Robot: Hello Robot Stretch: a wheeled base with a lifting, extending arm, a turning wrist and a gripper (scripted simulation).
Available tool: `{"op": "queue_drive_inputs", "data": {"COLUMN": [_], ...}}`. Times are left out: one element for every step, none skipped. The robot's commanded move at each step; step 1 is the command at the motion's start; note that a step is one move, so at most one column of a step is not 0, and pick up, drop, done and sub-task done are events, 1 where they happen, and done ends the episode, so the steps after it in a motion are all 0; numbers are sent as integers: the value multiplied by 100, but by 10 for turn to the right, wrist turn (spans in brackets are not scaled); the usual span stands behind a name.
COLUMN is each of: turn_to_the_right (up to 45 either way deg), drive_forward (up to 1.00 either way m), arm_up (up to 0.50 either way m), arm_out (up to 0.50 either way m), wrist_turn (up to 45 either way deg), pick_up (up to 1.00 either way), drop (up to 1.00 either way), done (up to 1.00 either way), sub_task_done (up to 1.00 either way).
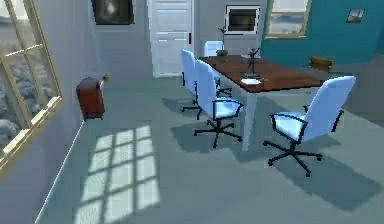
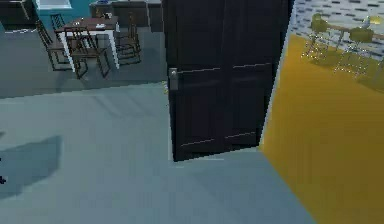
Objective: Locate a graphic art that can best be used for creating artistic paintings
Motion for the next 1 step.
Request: {"op": "queue_drive_inputs", "data": {"turn_to_the_right": [450], "drive_forward": [0], "arm_up": [0], "arm_out": [0], "wrist_turn": [0], "pick_up": [0], "drop": [0], "done": [0], "sub_task_done": [0]}}
